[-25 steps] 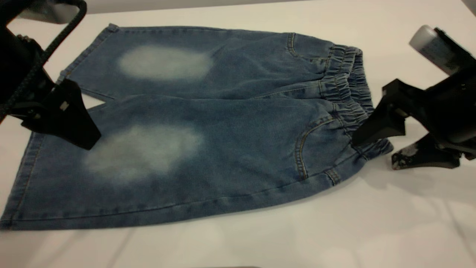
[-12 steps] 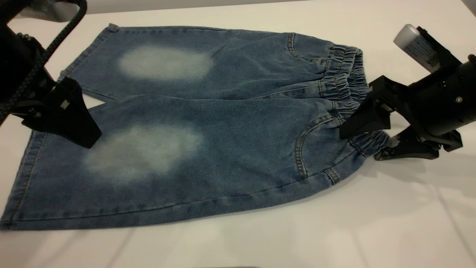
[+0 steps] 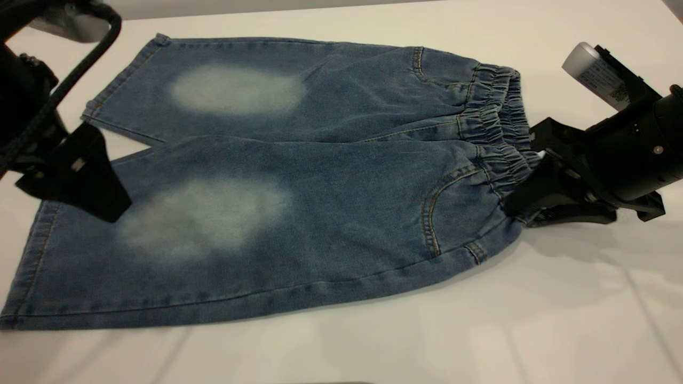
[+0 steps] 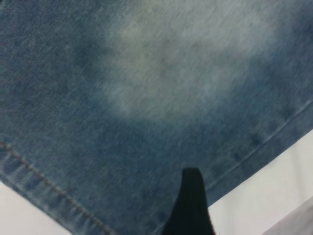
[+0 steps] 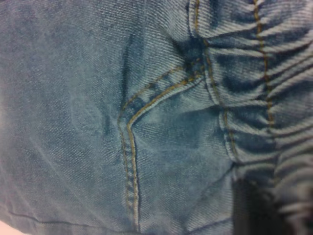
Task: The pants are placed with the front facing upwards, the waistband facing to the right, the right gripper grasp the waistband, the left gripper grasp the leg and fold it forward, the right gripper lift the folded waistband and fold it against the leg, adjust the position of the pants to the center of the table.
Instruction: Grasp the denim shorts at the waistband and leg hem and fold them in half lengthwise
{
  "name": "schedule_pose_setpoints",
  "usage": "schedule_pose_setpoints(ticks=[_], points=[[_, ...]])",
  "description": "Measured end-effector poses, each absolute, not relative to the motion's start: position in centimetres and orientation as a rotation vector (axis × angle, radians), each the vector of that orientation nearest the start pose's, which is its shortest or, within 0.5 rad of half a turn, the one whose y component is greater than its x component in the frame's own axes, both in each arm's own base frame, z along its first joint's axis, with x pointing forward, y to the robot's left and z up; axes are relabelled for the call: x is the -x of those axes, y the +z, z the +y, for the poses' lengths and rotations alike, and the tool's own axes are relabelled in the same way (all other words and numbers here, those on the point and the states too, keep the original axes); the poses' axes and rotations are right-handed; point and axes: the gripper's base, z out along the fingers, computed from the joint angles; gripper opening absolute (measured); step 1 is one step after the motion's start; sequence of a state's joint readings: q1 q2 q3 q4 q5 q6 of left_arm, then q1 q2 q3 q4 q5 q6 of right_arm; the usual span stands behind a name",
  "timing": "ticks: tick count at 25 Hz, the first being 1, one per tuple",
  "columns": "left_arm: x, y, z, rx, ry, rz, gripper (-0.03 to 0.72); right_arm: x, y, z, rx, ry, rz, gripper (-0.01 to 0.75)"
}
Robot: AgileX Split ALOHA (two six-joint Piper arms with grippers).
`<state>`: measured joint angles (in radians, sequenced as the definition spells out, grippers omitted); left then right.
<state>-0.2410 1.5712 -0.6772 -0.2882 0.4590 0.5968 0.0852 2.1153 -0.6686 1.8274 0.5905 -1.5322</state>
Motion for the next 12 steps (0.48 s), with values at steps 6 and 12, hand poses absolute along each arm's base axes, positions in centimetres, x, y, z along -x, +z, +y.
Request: schedule_pose_setpoints(ticks=[6, 12], points=[[-24.1, 15.2, -6.8, -0.898, -0.106, 2.738, 0.547, -27.8, 3.3, 7.3, -0.197, 0.908, 2.748, 0.039], [-23.2, 13.9, -5.3, -0.986, 0.073, 2.874, 0.529, -27.8, 3.4, 7.3, -0.193, 0.908, 2.747, 0.039]])
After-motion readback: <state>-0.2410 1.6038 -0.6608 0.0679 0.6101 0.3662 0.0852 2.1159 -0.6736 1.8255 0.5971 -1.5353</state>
